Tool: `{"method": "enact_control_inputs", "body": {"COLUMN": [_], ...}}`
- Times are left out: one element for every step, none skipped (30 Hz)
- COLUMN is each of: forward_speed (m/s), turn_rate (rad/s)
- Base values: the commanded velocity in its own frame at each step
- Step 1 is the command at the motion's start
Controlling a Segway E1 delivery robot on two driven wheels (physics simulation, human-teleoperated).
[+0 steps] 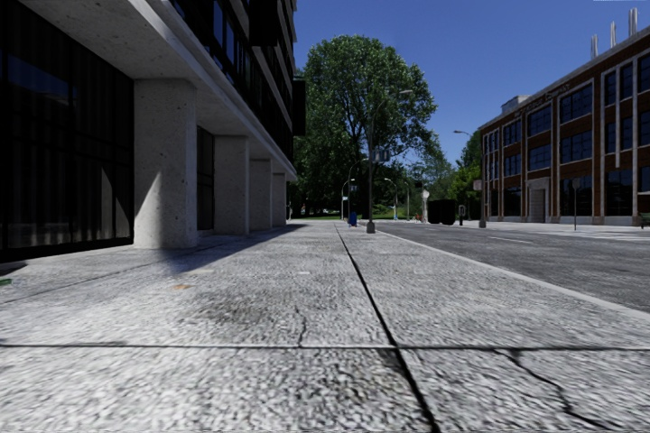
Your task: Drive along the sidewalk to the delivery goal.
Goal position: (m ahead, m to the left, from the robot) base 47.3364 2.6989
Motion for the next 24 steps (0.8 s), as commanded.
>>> {"method": "enact_control_inputs", "body": {"forward_speed": [1.93, 2.0, 2.0, 2.0, 2.0, 2.0, 2.0, 2.0, 2.0, 2.0, 2.0, 2.0, 2.0, 2.0, 2.0, 2.0, 2.0, 2.0, 2.0, 2.0, 2.0, 2.0, 2.0, 2.0], "turn_rate": [0.0, 0.0, 0.0, 0.0, 0.0, 0.0, 0.0, 0.0, 0.0, 0.0, 0.0, 0.0, 0.0, 0.0, 0.0, 0.0, 0.0, 0.0, 0.0, 0.0, 0.0, 0.0, 0.0, 0.0]}}
